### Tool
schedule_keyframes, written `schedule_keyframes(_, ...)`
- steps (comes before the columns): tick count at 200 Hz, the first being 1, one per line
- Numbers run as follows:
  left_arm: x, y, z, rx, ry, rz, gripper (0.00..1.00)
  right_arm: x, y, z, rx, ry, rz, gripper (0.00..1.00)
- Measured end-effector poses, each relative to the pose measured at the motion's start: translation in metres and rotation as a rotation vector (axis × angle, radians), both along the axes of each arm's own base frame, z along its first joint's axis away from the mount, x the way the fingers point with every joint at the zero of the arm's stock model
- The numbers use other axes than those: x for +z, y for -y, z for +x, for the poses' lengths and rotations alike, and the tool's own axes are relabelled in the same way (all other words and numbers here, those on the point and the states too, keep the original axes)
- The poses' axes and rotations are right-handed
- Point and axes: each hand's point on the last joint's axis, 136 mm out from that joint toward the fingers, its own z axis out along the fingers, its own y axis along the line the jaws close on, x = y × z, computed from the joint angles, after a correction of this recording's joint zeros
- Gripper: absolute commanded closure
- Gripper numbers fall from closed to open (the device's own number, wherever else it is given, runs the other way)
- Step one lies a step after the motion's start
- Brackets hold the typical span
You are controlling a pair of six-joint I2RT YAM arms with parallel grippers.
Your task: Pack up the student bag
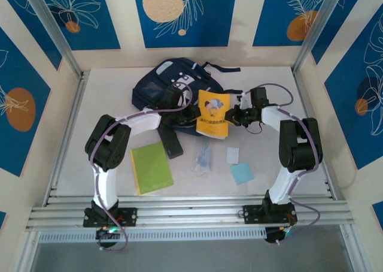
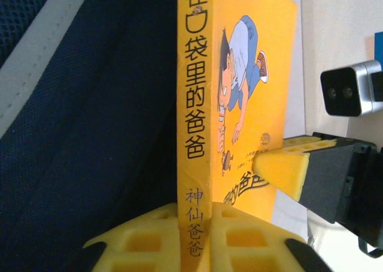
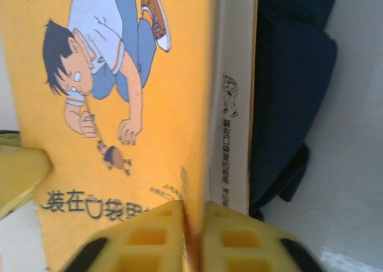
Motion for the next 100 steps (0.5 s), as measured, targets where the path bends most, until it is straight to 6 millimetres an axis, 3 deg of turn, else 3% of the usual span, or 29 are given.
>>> schedule_keyframes(5,0.0,0.0,0.0,-0.001,0.001,0.0,0.99,0.0,0.002,0.001,-0.005,-0.002,-0.013,0.5)
schedule_keyframes(15,0.005,0.0,0.0,-0.001,0.008,-0.006,1.0,-0.001,0.007,0.001,-0.032,-0.024,-0.042,0.05)
schedule_keyframes(18,0.006,0.001,0.0,-0.004,0.01,-0.009,1.0,-0.001,0.008,0.001,-0.036,-0.028,-0.048,0.0)
schedule_keyframes(39,0.024,0.002,0.0,-0.002,0.039,-0.031,1.0,0.016,0.017,-0.005,-0.1,-0.04,-0.085,0.01)
schedule_keyframes(79,0.063,-0.002,0.02,0.113,0.116,-0.099,1.0,0.104,0.014,-0.022,-0.213,0.105,0.023,0.01)
schedule_keyframes(100,0.08,-0.006,0.035,0.205,0.164,-0.156,1.0,0.116,-0.001,-0.033,-0.239,0.123,0.111,0.0)
